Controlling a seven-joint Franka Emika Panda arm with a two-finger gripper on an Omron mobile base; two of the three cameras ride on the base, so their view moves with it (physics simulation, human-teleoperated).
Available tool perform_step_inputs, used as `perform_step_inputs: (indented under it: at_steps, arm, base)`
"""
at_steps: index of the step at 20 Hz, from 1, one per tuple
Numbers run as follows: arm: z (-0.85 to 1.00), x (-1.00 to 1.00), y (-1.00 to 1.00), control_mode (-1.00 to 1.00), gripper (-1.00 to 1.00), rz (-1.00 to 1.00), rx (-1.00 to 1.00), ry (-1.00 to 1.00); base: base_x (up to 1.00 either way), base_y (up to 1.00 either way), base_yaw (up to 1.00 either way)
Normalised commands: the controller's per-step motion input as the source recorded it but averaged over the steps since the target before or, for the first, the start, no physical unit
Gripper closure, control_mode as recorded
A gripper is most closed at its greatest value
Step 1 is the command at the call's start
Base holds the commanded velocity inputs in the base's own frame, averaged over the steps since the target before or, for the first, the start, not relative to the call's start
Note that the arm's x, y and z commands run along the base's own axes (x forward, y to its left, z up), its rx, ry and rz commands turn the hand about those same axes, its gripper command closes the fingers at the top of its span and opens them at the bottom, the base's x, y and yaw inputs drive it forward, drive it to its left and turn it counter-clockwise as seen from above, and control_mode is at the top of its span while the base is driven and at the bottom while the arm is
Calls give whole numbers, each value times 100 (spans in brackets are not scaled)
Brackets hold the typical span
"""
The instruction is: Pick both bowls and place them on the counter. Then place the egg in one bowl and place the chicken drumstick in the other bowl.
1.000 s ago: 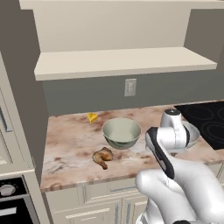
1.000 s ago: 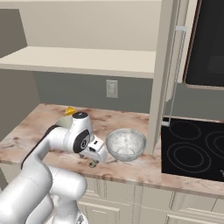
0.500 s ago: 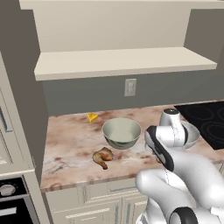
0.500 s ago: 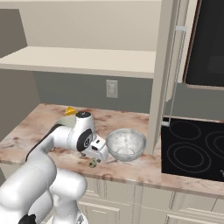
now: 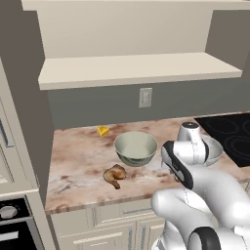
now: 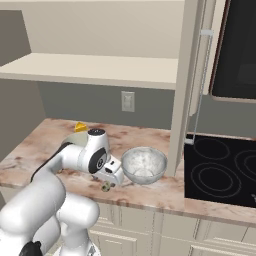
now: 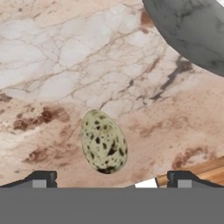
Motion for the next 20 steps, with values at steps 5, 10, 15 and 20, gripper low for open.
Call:
perform_step_inputs:
  at_steps: [5,10,15,20]
  arm:
    - [-15,0,9,-100,-100,0,0,1]
    - [-17,0,3,-100,-100,0,0,0]
    - [-23,0,0,-100,-100,0,0,0]
    - [-23,0,0,-100,-100,0,0,0]
  base:
    - [0,0,0]
    - [0,0,0]
    - [0,0,0]
    - [0,0,0]
